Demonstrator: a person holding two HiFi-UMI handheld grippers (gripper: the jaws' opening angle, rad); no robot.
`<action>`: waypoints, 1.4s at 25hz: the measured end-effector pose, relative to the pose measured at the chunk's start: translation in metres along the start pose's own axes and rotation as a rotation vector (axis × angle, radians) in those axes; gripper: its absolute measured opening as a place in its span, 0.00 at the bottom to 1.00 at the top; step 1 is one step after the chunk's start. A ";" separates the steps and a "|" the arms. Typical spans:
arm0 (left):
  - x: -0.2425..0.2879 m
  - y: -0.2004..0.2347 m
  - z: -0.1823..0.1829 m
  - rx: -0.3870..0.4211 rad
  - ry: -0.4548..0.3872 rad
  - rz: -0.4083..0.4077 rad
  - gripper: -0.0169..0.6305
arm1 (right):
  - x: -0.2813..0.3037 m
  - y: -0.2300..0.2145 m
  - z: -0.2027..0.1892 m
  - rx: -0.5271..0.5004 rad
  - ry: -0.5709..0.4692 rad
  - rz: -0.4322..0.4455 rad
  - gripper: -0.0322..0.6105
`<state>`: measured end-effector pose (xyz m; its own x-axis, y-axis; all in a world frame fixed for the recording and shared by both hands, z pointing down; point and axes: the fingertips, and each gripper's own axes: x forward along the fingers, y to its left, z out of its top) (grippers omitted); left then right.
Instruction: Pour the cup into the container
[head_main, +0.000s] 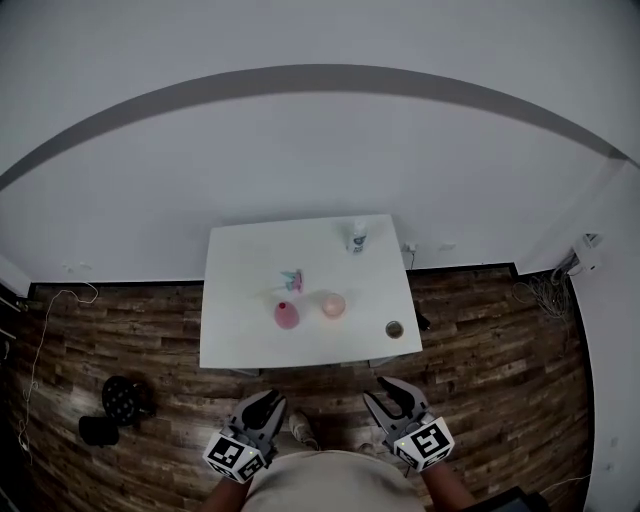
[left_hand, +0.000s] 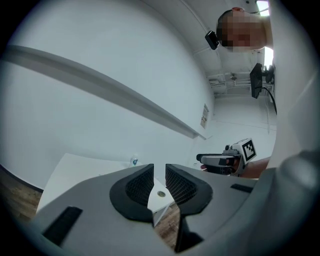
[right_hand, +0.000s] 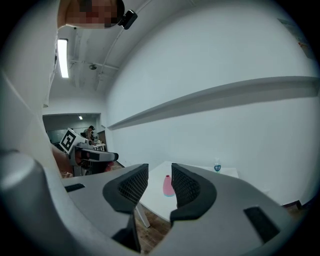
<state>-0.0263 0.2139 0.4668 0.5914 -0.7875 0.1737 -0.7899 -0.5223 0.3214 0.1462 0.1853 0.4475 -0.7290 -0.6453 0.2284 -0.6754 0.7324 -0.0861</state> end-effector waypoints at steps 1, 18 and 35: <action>-0.002 0.007 0.001 0.002 0.004 -0.012 0.13 | 0.008 0.001 -0.001 -0.005 0.005 -0.012 0.25; -0.005 0.077 0.006 0.005 0.002 -0.121 0.14 | 0.088 0.014 -0.007 -0.068 0.080 -0.078 0.37; 0.037 0.110 0.023 -0.005 0.015 0.017 0.14 | 0.164 -0.053 -0.012 -0.184 0.149 0.060 0.39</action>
<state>-0.0946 0.1198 0.4873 0.5802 -0.7913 0.1931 -0.7991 -0.5072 0.3228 0.0639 0.0427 0.5014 -0.7335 -0.5701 0.3701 -0.5896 0.8046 0.0708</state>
